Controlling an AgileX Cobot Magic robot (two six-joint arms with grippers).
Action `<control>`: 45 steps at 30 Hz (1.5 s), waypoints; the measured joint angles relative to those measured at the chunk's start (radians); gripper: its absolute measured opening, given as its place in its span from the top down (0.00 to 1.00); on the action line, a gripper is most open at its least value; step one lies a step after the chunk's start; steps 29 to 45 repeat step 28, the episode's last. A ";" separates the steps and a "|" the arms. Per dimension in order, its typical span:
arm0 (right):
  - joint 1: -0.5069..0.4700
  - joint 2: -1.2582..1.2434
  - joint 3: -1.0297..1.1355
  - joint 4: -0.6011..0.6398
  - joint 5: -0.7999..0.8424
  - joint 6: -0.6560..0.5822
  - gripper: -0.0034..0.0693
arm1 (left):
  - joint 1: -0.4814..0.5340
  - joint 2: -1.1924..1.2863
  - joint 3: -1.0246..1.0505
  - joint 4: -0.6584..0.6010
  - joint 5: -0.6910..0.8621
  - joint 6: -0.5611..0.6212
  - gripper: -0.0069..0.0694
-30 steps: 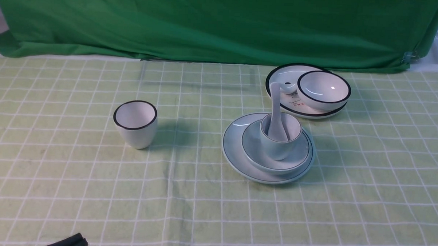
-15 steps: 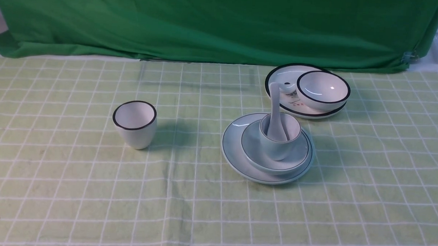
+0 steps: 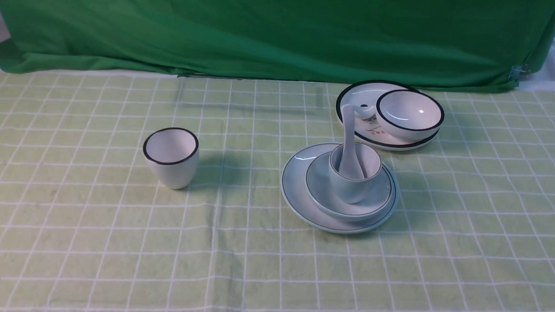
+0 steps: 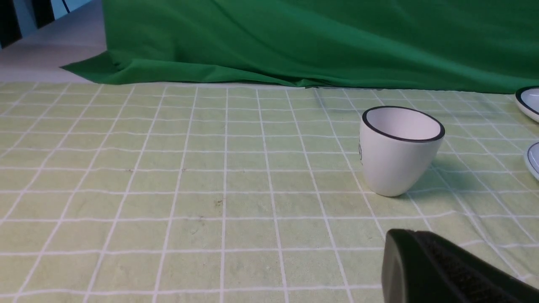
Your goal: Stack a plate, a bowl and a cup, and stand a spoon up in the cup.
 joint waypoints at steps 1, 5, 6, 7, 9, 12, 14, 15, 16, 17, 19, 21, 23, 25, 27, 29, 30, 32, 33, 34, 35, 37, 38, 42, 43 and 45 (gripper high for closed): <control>0.000 0.000 0.000 0.000 0.000 0.000 0.74 | 0.000 0.000 0.000 0.000 0.000 0.000 0.91; 0.000 0.000 0.000 0.000 0.000 0.000 0.72 | 0.000 0.000 0.000 0.000 0.001 -0.001 0.91; 0.000 0.000 0.000 0.000 0.000 0.000 0.72 | 0.000 0.000 0.000 0.000 0.002 -0.001 0.91; 0.000 0.000 0.000 0.000 0.000 0.000 0.72 | 0.000 0.000 0.000 0.000 0.002 -0.001 0.91; 0.000 0.000 0.000 0.000 0.000 0.000 0.71 | 0.000 0.000 0.000 0.000 0.002 0.000 0.91; 0.000 0.000 0.000 0.000 0.000 0.000 0.70 | 0.000 0.000 0.000 0.000 0.002 0.001 0.91; 0.000 0.000 0.000 0.000 0.000 0.000 0.69 | 0.000 0.000 0.000 0.000 0.002 0.001 0.91; 0.000 0.000 0.000 0.000 0.000 0.000 0.69 | 0.000 0.000 0.000 0.000 0.002 0.001 0.91; 0.000 0.000 0.000 0.000 0.000 0.000 0.68 | 0.000 0.000 0.000 0.000 0.002 0.001 0.91; 0.000 0.000 0.000 0.000 0.000 0.000 0.68 | 0.000 0.000 0.000 0.000 0.002 0.001 0.91; 0.000 0.000 0.000 0.000 0.000 0.000 0.68 | 0.000 0.000 0.000 0.000 0.002 0.002 0.91; 0.000 0.000 0.000 0.000 0.000 0.000 0.68 | 0.000 0.000 0.000 0.000 0.002 0.002 0.91; 0.000 0.000 0.000 0.000 0.000 0.000 0.68 | 0.000 0.000 0.000 0.000 0.003 0.003 0.91; 0.000 0.000 0.000 0.000 0.000 0.000 0.67 | 0.000 0.000 0.000 0.000 0.003 0.004 0.91; 0.000 0.000 0.000 0.000 0.000 0.000 0.67 | 0.000 0.000 0.000 0.000 0.004 0.004 0.91; 0.000 0.000 0.000 0.000 0.000 0.000 0.66 | 0.000 0.000 0.000 0.000 0.004 0.004 0.91; 0.000 0.000 0.000 0.000 0.000 0.000 0.66 | 0.000 0.000 0.000 0.000 0.004 0.004 0.91; 0.000 0.000 0.000 0.000 0.000 0.000 0.66 | 0.000 0.000 0.000 0.000 0.004 0.004 0.91; 0.000 0.000 0.000 0.000 0.000 0.000 0.66 | 0.000 0.000 0.000 0.000 0.004 0.004 0.91; 0.000 0.000 0.000 0.000 0.000 0.000 0.66 | 0.000 0.000 0.000 0.000 0.004 0.004 0.91; 0.000 0.000 0.000 0.000 0.000 0.000 0.66 | 0.000 0.000 0.000 0.000 0.004 0.004 0.91; 0.000 0.000 0.000 0.000 0.000 0.000 0.66 | 0.000 0.000 0.000 0.000 0.004 0.004 0.91; 0.000 0.000 0.000 0.000 0.000 0.000 0.66 | 0.000 0.000 0.000 0.000 0.004 0.004 0.91; 0.000 0.000 0.000 0.000 0.000 0.000 0.66 | 0.000 0.000 0.000 0.000 0.004 0.004 0.91; 0.000 0.000 0.000 0.000 0.000 0.000 0.66 | 0.000 0.000 0.000 0.000 0.004 0.004 0.91; 0.000 0.000 0.000 0.000 0.000 0.000 0.66 | 0.000 0.000 0.000 0.000 0.004 0.004 0.91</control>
